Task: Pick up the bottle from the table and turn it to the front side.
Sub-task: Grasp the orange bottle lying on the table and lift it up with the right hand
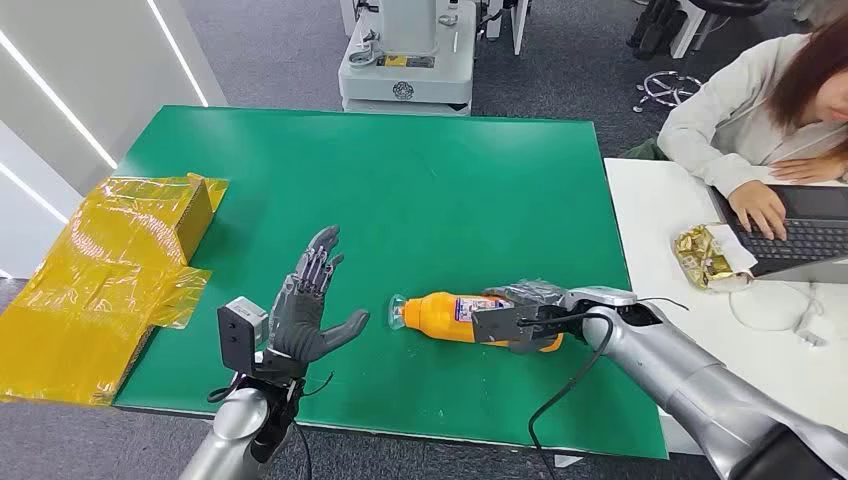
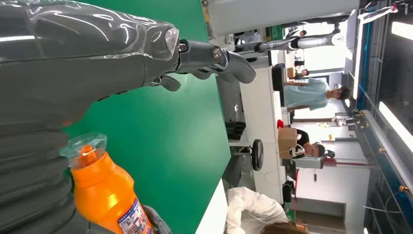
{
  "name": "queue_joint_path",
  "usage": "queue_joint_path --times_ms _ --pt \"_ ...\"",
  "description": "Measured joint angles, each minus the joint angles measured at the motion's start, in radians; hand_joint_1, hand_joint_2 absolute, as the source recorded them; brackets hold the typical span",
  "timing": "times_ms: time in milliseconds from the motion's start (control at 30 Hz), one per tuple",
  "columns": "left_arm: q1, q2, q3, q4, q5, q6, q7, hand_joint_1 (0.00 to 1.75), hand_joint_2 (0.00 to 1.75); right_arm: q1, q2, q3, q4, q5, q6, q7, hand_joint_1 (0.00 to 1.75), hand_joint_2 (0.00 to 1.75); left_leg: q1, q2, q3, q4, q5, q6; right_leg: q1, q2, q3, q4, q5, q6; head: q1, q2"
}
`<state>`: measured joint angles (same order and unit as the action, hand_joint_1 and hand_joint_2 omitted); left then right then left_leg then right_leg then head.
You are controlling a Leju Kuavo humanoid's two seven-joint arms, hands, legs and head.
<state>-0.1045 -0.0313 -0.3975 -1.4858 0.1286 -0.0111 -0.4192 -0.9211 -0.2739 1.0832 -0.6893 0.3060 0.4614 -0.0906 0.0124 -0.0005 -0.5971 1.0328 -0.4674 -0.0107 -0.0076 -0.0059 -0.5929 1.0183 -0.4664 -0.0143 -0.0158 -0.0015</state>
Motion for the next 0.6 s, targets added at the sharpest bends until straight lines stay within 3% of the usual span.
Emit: queue_joint_path --times_ms 467,600 --pt "0.044 0.002 0.018 -0.001 -0.001 0.004 0.0 0.0 1.75 -0.049 0.025 0.112 0.029 -0.008 0.011 -0.007 1.75 1.75 0.0 0.0 0.001 0.0 0.0 0.0 0.0 0.0 0.001 0.0 0.0 0.0 0.0 0.0" --pt "0.05 0.002 0.021 -0.004 -0.006 0.007 0.0 0.0 1.75 -0.047 0.025 0.119 0.035 -0.062 -0.008 -0.031 1.75 1.75 0.0 0.0 0.002 0.0 0.0 0.0 0.0 0.0 0.002 0.0 0.0 0.0 0.0 0.0"
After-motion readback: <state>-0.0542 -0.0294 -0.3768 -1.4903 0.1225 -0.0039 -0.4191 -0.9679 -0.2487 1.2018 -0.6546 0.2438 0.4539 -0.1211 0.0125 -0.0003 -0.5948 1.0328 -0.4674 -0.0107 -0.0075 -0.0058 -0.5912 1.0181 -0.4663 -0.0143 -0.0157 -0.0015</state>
